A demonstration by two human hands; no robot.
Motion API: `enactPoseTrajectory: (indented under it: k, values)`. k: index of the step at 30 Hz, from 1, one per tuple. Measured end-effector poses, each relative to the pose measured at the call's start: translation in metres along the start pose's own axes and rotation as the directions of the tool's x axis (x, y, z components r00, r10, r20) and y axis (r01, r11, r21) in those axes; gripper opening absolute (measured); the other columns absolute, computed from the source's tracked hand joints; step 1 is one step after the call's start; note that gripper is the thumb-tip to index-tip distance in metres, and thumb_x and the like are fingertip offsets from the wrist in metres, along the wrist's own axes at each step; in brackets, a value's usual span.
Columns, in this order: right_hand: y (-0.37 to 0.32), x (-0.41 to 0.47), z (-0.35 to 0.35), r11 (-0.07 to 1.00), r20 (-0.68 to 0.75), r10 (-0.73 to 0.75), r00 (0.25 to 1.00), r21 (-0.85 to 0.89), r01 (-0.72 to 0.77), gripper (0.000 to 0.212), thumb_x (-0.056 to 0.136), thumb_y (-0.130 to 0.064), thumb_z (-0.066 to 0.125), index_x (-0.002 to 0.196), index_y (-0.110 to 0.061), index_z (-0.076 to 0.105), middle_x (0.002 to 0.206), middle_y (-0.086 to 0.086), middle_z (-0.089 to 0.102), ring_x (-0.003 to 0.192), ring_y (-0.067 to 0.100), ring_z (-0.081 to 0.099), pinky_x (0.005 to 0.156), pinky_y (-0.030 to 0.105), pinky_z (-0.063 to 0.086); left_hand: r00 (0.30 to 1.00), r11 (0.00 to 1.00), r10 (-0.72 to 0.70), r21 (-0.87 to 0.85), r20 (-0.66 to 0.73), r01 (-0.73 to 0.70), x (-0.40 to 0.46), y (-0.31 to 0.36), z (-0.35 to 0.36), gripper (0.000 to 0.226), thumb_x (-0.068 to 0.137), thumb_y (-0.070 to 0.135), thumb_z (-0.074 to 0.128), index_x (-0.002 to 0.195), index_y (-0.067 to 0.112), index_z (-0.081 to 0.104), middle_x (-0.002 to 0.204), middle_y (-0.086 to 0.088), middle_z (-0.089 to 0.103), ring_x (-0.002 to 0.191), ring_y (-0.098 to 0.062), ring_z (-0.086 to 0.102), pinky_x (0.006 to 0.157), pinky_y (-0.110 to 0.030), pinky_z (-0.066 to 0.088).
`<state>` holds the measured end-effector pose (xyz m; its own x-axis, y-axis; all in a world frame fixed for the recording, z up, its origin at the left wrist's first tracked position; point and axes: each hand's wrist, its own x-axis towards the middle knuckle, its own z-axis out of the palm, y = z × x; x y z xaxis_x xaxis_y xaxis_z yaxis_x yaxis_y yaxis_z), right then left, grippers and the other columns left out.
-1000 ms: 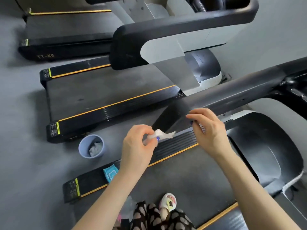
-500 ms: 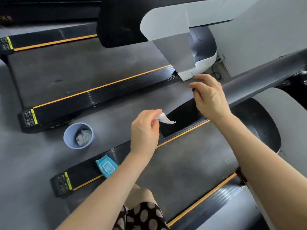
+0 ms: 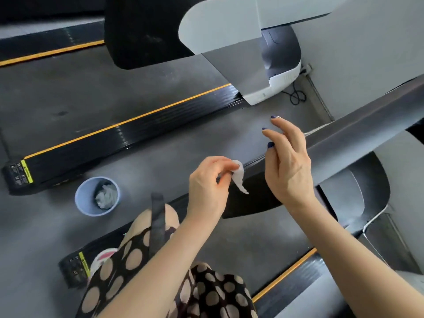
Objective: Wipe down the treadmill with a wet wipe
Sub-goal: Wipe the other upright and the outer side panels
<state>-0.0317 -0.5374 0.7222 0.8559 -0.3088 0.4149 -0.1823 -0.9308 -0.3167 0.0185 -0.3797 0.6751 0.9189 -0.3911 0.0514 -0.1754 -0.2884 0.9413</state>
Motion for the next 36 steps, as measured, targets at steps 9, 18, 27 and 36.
enactPoseTrajectory:
  k: [9, 18, 27, 36]
  values:
    - [-0.001, 0.001, -0.004, 0.997, -0.07, 0.031, 0.997, 0.073, -0.026, 0.032, 0.091, 0.008, 0.039, 0.109, 0.012, 0.066, 0.131, 0.028, 0.057, 0.118, 0.04, 0.059, 0.099, 0.044, 0.049, 0.908, 0.965, -0.09, -0.191, 0.408, 0.181, 0.002, 0.009, 0.011, 0.04, 0.094, 0.002, 0.052, 0.117, 0.025, 0.075, 0.119, 0.014, 0.072, 0.117, 0.004, 0.061, 0.101, -0.01, 0.044]
    - [-0.003, 0.005, -0.012, 0.978, -0.108, 0.15, 0.983, 0.161, -0.132, 0.036, 0.086, 0.009, 0.039, 0.109, 0.009, 0.067, 0.134, 0.026, 0.054, 0.115, 0.026, 0.057, 0.1, 0.015, 0.038, 0.772, 0.966, 0.1, -0.246, 0.627, 0.075, 0.041, -0.01, 0.014, 0.041, 0.092, -0.001, 0.059, 0.124, 0.021, 0.072, 0.128, 0.013, 0.068, 0.125, 0.002, 0.058, 0.11, -0.02, 0.042]
    - [-0.004, 0.01, -0.008, 0.967, -0.169, 0.243, 0.955, -0.035, -0.252, 0.042, 0.077, 0.014, 0.049, 0.112, 0.002, 0.069, 0.137, 0.016, 0.055, 0.125, 0.017, 0.056, 0.107, 0.033, 0.043, 0.434, 0.819, 0.561, -0.548, 0.704, -0.17, 0.078, -0.058, 0.028, 0.065, 0.087, -0.015, 0.052, 0.146, 0.013, 0.05, 0.152, 0.014, 0.048, 0.142, -0.007, 0.043, 0.116, -0.02, 0.032]
    - [-0.009, 0.008, 0.007, 0.847, -0.362, 0.312, 0.878, -0.314, -0.43, 0.031, 0.086, 0.011, 0.05, 0.107, 0.0, 0.072, 0.132, 0.017, 0.059, 0.117, 0.02, 0.059, 0.097, 0.028, 0.05, 0.29, 0.816, 0.55, -0.578, 0.783, 0.013, 0.069, -0.073, 0.028, 0.057, 0.104, 0.018, 0.04, 0.154, 0.034, 0.017, 0.161, 0.021, 0.023, 0.15, 0.005, 0.017, 0.125, -0.032, 0.016]
